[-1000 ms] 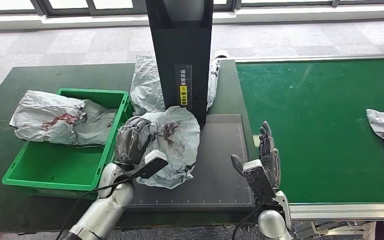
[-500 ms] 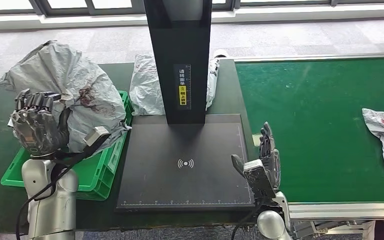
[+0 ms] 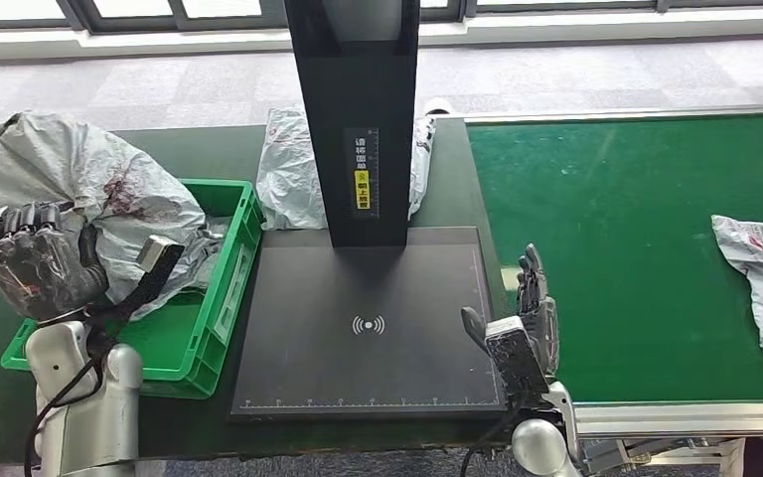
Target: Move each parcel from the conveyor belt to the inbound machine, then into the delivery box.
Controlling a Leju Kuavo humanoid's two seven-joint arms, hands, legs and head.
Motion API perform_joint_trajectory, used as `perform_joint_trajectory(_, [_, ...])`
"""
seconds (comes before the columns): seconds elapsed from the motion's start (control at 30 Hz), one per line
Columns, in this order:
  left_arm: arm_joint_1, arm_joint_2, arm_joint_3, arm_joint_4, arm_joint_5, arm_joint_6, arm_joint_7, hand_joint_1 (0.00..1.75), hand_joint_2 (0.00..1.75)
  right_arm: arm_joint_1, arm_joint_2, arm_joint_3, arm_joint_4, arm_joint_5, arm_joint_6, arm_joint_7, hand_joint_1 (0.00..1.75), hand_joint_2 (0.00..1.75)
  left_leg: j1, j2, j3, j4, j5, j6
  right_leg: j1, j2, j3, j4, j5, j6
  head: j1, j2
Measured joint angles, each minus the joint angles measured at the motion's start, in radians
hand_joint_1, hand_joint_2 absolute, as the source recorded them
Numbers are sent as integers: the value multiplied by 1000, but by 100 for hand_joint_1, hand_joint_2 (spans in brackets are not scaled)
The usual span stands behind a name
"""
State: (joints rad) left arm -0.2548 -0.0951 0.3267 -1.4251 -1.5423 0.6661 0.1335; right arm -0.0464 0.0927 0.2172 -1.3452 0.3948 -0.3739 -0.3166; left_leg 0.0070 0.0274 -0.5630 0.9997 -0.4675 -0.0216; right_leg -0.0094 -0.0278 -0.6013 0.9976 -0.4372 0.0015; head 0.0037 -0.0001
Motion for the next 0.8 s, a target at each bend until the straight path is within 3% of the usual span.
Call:
perform_joint_trajectory(0.07, [-16,49,-39,105,0,-82,115,0,175,1,0,-4,-2,9,5,9,0,175,0,0,0,0,1,-1,1,0,0,0,0,0,0,0])
perform_joint_trajectory(0.13, [-40,83,-72,213,10,-188,130,0,175,1,0,-7,-4,17,13,18,0,175,1,0,0,0,1,-2,1,0,0,0,1,-1,0,0])
perform_joint_trajectory(0.3, [-94,105,-132,383,195,-323,-34,0,175,28,1,-25,-32,31,33,37,0,175,1,-1,0,0,1,-2,0,-1,0,1,2,-2,0,0])
perform_joint_trajectory(0.63, [-117,115,-227,382,485,-261,-90,0,175,92,14,-48,-106,44,50,62,0,175,-1,-3,0,0,2,-1,-1,-3,1,0,1,-2,0,0])
perform_joint_trajectory(0.8, [-95,105,-251,294,753,-146,-216,0,175,123,20,-54,-136,42,42,62,0,175,0,-1,0,0,2,-1,-1,-1,1,0,2,-2,0,0])
